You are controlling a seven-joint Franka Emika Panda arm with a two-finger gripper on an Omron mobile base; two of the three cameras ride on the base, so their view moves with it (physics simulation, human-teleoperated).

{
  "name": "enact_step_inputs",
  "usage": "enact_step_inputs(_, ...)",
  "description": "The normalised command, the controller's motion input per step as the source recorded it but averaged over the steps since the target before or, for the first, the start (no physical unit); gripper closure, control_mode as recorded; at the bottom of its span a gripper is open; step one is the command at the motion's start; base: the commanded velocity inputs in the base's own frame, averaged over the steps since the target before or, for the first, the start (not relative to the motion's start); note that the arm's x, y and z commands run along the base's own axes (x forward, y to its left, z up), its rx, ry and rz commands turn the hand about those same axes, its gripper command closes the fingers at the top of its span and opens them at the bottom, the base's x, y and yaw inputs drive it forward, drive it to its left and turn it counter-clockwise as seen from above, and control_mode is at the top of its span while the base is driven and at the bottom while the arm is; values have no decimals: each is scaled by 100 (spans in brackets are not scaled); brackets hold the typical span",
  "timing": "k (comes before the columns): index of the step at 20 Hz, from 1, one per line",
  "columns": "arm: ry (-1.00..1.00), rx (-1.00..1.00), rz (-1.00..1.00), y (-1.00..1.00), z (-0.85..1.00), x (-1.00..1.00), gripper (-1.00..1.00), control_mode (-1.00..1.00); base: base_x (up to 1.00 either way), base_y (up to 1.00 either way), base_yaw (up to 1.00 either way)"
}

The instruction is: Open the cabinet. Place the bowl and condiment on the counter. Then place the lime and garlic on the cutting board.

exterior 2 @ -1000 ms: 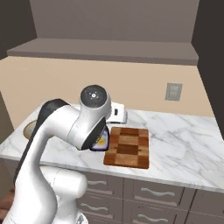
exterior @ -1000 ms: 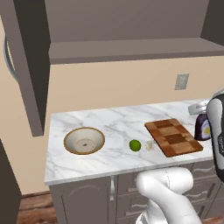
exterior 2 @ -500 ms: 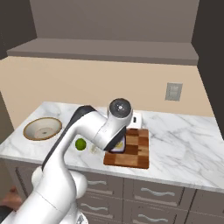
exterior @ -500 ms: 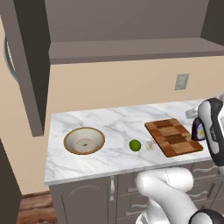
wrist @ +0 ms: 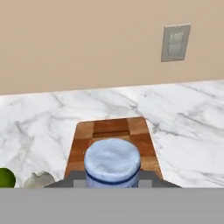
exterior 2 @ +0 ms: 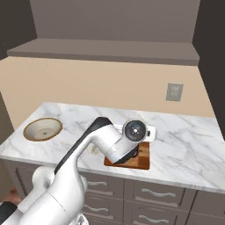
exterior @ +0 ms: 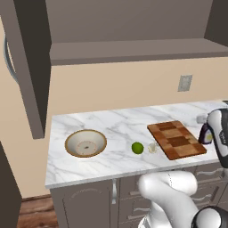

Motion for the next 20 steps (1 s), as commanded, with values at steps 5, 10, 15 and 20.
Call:
enact_step_inputs(5,-11,0,-5,-32,-34,38,100,-100,0,0,0)
enact_step_inputs(10,-7,0,-2,-43,12,27,100,-100,0,0,0)
enact_step_inputs(15,4,0,0,-54,2,28,100,-100,0,0,0)
enact_step_inputs(20,6,-2,0,-58,-17,49,100,-100,0,0,0)
